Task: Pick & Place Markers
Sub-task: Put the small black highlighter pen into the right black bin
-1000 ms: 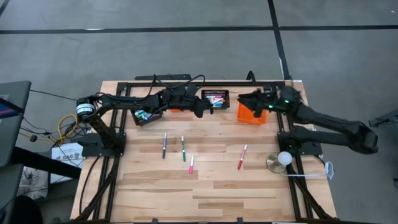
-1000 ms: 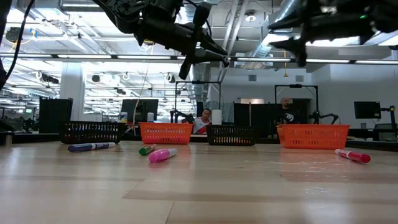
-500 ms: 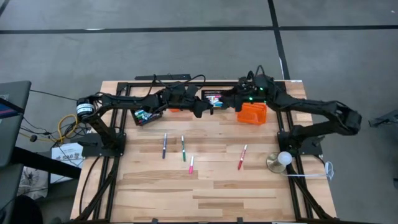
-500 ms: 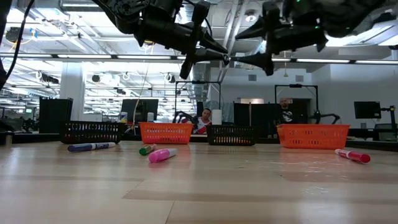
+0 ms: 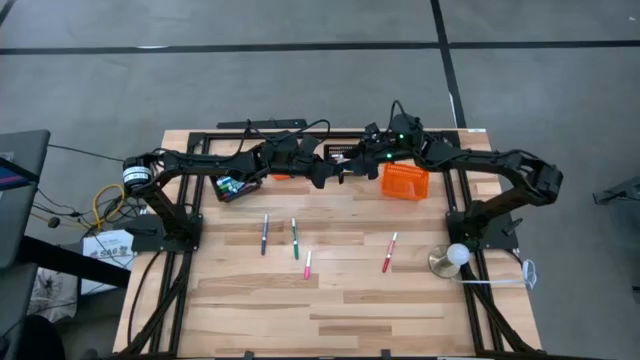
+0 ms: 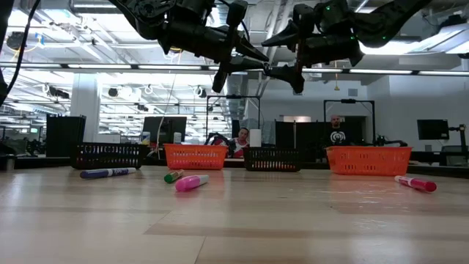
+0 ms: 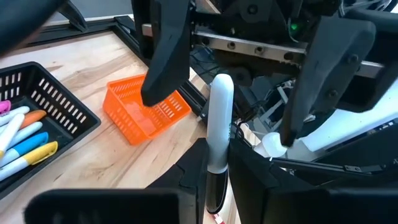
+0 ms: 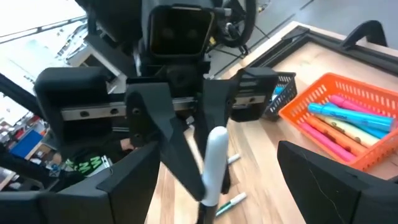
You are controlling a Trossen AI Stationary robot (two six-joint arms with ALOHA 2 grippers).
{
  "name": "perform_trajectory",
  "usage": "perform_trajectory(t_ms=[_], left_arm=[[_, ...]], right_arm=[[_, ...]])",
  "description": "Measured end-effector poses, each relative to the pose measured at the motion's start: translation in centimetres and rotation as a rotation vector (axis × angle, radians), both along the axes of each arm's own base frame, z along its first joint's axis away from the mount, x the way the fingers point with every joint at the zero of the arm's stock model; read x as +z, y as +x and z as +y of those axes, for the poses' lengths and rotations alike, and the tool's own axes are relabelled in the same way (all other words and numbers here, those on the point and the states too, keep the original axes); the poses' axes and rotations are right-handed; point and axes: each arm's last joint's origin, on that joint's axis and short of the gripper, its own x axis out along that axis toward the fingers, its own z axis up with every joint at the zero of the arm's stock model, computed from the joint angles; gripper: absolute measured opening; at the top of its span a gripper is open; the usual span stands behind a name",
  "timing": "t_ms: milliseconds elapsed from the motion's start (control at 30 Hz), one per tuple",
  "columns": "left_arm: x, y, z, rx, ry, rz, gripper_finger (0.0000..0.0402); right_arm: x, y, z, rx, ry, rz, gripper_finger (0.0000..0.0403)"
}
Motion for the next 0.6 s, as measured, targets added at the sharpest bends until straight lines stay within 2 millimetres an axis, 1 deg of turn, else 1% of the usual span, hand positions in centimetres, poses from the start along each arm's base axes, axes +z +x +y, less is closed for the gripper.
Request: perform_trajectory(t_ms=[167, 267, 433, 600], left_arm=[[0.03, 0.00, 0.00, 0.001, -0.003, -0.002, 0.0056], [0.05, 0.01, 0.00, 0.001, -0.002, -0.005, 0.0058], [0.06, 0.01, 0.00, 0.001, -0.002, -0.005, 0.0059], [0.06, 0.01, 0.00, 0.001, -0.002, -0.006, 0.0057]], right_arm=[[0.13, 0.22, 0.30, -0.008, -0.007, -0.001, 0.0315], [0.18, 0.24, 0.30, -0.032, -0.013, -0.001, 0.0306], [0.14, 0.33, 0.47, -0.037, -0.007, 0.003, 0.0274], [0.13, 0.42, 0.59, -0.048, -0.010, 0.006, 0.0227]])
